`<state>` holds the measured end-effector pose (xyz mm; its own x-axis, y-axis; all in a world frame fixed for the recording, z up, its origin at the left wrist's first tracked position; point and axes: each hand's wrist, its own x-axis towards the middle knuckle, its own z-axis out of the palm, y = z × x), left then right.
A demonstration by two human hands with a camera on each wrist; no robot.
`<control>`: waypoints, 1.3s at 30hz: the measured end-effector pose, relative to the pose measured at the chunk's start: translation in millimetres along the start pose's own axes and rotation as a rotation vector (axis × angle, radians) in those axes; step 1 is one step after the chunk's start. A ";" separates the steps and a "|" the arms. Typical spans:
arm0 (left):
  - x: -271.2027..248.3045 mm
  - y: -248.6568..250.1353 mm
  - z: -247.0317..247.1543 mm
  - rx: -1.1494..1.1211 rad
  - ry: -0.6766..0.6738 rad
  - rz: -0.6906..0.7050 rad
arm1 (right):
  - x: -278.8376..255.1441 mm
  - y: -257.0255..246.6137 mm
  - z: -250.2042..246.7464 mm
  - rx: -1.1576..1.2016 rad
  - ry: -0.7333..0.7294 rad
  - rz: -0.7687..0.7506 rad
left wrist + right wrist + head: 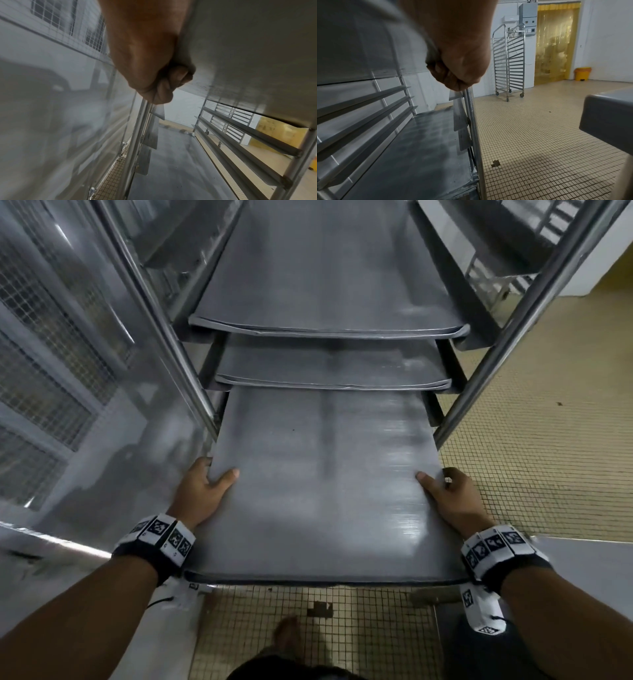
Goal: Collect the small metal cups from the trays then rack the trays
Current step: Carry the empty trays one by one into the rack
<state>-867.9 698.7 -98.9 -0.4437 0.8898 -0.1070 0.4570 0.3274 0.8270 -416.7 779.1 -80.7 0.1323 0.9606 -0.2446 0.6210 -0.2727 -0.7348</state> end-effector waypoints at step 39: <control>-32.2 21.8 -2.5 0.438 -0.176 0.035 | -9.9 3.7 -10.0 -0.481 -0.042 -0.228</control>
<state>-845.6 676.4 -76.0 -0.3021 0.9305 -0.2070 0.7679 0.3663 0.5256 -408.0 769.2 -74.7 -0.0720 0.9868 -0.1453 0.9159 0.0077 -0.4014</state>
